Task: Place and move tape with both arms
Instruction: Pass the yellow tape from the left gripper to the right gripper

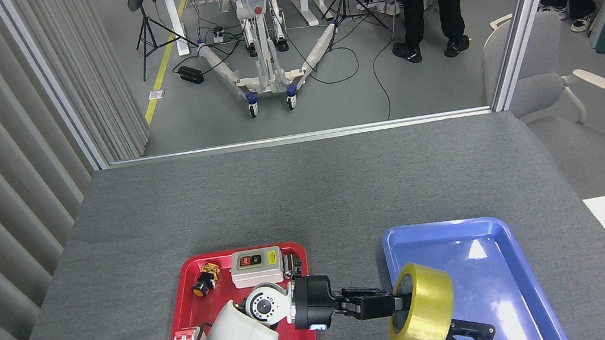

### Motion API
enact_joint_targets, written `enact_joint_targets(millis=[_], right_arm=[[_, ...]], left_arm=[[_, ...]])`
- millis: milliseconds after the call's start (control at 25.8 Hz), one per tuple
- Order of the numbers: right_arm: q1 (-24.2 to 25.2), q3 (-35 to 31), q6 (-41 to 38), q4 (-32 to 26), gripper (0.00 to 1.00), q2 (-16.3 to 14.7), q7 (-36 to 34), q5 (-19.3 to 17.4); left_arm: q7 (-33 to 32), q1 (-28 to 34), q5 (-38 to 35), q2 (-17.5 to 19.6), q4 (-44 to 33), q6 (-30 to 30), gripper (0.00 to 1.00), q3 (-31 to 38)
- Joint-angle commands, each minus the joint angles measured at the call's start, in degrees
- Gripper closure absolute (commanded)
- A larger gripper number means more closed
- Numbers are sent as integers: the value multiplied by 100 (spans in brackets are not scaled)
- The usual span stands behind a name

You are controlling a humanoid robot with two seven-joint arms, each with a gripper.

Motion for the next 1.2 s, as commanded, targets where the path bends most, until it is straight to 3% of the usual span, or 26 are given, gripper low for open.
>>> enact_joint_targets(millis=[0, 194, 349, 465, 581, 697, 852, 891, 1007, 1162], right_arm=[[78, -41, -23, 2, 82, -7, -2, 21], [78, -76, -23, 2, 100, -16, -11, 21], [78, -67, -23, 2, 100, -25, -2, 13], [69, -102, -23, 11, 100, -51, 7, -14], [7, -401, 143, 169, 100, -86, 358, -23], [-247, -533, 899, 398, 100, -78, 1184, -49], [-643, -533, 1875, 477, 100, -51, 2028, -295], [-713, -533, 2130, 477, 100, -34, 2230, -400], [-960, -515, 2605, 477, 100, -78, 3417, -981], [-1276, -445, 3088, 398, 100, -87, 5623, -1402]], left_arm=[[88, -97, -11, 47, 30, 18, 0, 491], [184, -115, 77, 381, -49, 18, 0, 561], [299, 52, 103, 706, -155, 18, 0, 799], [615, 175, 59, 873, -251, 18, 0, 1625], [1511, 615, 6, 1462, -506, 18, 1, 2310], [2724, 1054, -178, 1892, -805, 18, 2, 2407], [4342, 1784, -1910, 2464, -1886, 18, 2, 2416], [4693, 2047, -2525, 2578, -2273, 255, 2, 2416], [5440, 2865, -4300, 2587, -3486, 1864, 1, 2310], [6442, 3550, -5038, 2227, -4154, 3903, 1, 2117]])
